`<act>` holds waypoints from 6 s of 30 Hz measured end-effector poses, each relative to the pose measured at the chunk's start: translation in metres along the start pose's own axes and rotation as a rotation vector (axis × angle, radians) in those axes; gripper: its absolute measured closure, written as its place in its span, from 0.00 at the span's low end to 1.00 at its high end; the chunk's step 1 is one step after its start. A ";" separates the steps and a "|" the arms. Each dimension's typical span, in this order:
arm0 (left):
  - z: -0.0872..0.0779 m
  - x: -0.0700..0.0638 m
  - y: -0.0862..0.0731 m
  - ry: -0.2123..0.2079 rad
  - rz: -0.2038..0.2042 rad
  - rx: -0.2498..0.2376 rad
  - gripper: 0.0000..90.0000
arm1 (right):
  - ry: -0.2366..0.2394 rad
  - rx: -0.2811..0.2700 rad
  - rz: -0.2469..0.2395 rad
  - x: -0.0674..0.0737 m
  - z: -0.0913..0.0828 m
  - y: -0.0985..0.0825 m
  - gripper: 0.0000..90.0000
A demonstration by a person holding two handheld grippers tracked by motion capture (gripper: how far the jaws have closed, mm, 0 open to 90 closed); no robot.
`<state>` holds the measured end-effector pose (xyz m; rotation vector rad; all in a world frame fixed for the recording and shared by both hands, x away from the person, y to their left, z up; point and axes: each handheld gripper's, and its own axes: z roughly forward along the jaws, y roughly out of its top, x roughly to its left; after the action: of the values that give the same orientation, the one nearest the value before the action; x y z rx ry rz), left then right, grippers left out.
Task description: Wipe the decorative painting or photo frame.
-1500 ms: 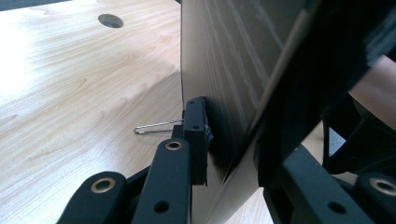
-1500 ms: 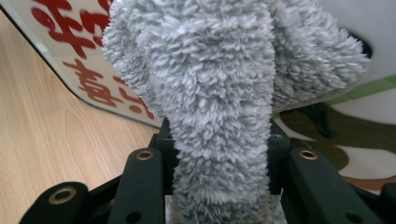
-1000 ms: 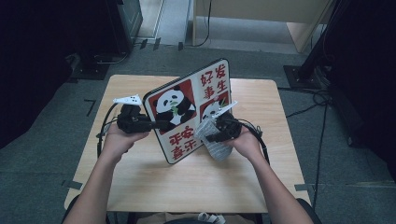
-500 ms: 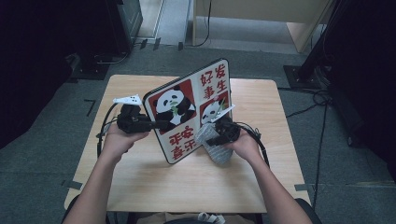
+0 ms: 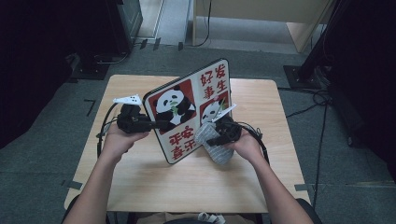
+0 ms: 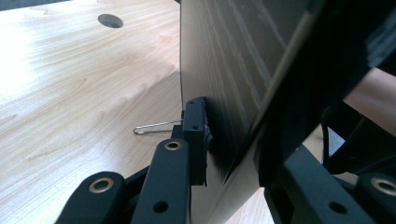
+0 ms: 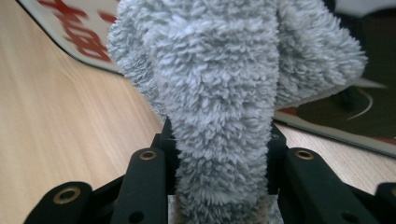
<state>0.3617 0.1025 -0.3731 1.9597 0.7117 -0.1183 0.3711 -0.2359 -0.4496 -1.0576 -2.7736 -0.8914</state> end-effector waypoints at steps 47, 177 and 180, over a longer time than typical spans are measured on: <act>-0.014 -0.001 -0.001 0.002 -0.005 -0.040 0.84 | -0.085 -0.237 -0.210 0.077 -0.129 0.151 0.72; -0.014 0.000 -0.001 0.003 0.005 -0.040 0.84 | 0.005 -0.106 -0.120 0.040 -0.019 0.050 0.69; -0.014 0.000 -0.001 0.003 0.005 -0.040 0.84 | 0.000 -0.098 -0.122 0.039 -0.016 0.047 0.69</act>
<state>0.3578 0.1146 -0.3668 1.9237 0.7064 -0.0970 0.3680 -0.1923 -0.4038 -0.9081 -2.8471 -1.0506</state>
